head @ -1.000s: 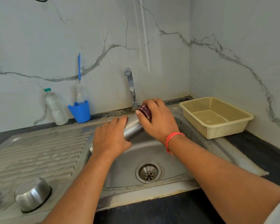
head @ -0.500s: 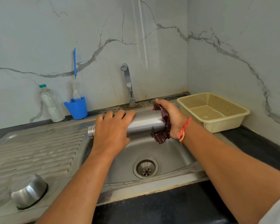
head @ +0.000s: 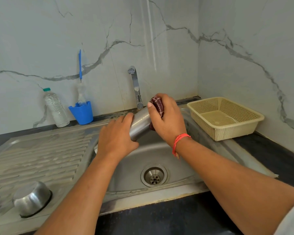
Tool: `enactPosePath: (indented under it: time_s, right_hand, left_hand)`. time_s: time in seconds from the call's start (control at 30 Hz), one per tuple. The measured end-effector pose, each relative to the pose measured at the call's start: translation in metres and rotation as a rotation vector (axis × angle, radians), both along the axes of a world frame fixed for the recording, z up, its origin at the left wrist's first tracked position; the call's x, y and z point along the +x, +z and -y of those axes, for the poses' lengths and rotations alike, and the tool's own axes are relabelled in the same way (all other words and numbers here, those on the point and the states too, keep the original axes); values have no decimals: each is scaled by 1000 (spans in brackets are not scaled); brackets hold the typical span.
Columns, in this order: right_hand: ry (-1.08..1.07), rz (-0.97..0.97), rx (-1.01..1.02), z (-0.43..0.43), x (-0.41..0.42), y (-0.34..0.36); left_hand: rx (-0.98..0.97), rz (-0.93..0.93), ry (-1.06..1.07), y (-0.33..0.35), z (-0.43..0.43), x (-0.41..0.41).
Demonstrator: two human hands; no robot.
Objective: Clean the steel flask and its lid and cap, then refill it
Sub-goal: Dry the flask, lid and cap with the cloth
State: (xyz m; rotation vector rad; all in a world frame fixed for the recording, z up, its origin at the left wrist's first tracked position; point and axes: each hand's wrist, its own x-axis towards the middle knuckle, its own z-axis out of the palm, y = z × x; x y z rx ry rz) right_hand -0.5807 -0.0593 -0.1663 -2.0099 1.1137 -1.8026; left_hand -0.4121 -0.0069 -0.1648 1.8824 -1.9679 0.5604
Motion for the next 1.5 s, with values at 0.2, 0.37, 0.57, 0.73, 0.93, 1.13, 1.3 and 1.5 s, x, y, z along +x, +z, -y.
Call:
enactPosePath:
  time_s: [0.2,0.37,0.57,0.73,0.93,1.13,1.3,1.5]
  right_hand:
    - [0,-202,184,5,-11,9]
    - [425,229,670,7,-26,14]
    - [543,762,753,16,-21,4]
    - [645,995,845,12,-7,2]
    - [883,1116,913,9,0,2]
    - [869,1174,899,12,-8,1]
    - [906,1151,935,5,-11,7]
    - [1017,1093,954,-6,-2,11]
  left_hand:
    - [-109,266,-3,2,-7,5]
    - [-169,344,-78,-4,-3,2]
    - [-145,209,-68,-3,-1,-2]
    - [-45,-25,-27,-7,0,-1]
    - [-48,-427,-105,-4,3,-16]
    - [-192,-290,-62,1,-4,-13]
    - [-301,-42,-23,16,-8,-2]
    - [-396,302,-6,63,-31,40]
